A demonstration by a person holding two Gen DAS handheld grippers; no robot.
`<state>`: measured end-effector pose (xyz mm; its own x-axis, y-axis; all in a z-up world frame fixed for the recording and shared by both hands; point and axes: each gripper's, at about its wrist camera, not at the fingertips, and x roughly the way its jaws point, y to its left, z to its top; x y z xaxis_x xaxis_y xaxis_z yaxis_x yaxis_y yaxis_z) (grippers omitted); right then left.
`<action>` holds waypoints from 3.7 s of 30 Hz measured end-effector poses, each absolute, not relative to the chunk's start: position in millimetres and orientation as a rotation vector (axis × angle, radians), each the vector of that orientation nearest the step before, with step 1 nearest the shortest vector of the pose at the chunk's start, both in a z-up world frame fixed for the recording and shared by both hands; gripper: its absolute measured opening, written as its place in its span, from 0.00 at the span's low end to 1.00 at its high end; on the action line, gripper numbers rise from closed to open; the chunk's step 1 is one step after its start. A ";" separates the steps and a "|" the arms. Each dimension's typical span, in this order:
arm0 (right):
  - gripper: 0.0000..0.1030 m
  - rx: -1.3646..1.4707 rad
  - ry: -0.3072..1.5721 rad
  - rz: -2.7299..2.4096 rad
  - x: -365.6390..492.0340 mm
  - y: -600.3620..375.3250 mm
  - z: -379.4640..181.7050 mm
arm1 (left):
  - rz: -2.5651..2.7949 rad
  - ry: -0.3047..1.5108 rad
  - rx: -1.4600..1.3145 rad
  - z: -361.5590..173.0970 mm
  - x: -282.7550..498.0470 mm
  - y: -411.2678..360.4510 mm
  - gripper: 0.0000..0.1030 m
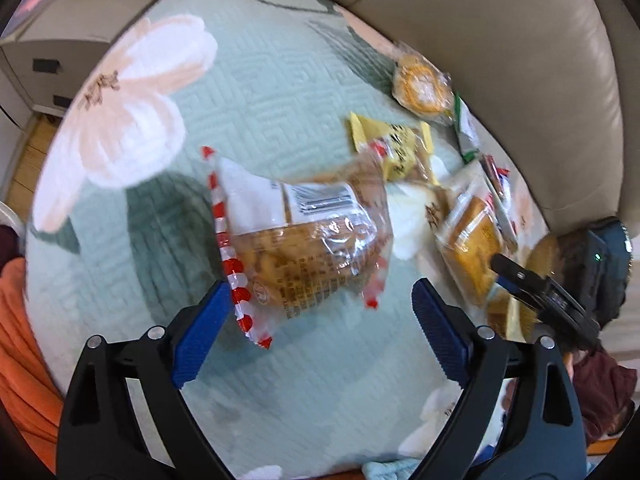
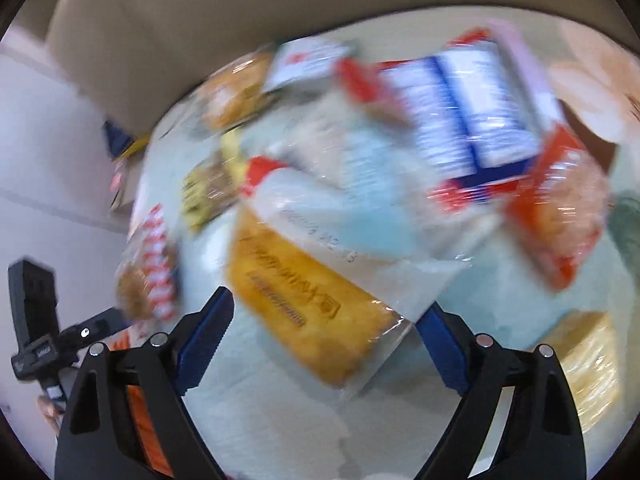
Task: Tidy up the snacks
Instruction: 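Move both tools back toward the remaining snacks on the table, then grasp the yellow bread loaf bag with right tool while left tool grasps clear bread bag, then carry both bread bags onto the gold plate and open both tools, then move both tools back over the table toward the remaining snacks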
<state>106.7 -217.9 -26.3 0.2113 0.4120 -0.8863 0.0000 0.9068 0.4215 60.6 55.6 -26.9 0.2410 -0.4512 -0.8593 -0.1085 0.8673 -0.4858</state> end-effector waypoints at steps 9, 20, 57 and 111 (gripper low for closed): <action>0.86 0.017 1.278 0.370 72.7 -165.1 5.9 | -0.449 1.329 -0.442 -15.2 31.0 22.4 0.88; 0.94 -0.297 1.152 0.452 94.1 -116.7 -7.6 | -0.247 1.168 0.090 3.2 70.5 15.5 0.97; 0.76 -0.017 1.167 0.308 52.2 -182.2 20.8 | -0.250 1.190 -0.036 -2.3 54.9 -3.8 0.60; 0.79 0.138 1.097 0.049 31.7 -332.5 96.5 | -0.495 1.032 -0.193 105.3 53.0 -123.4 0.92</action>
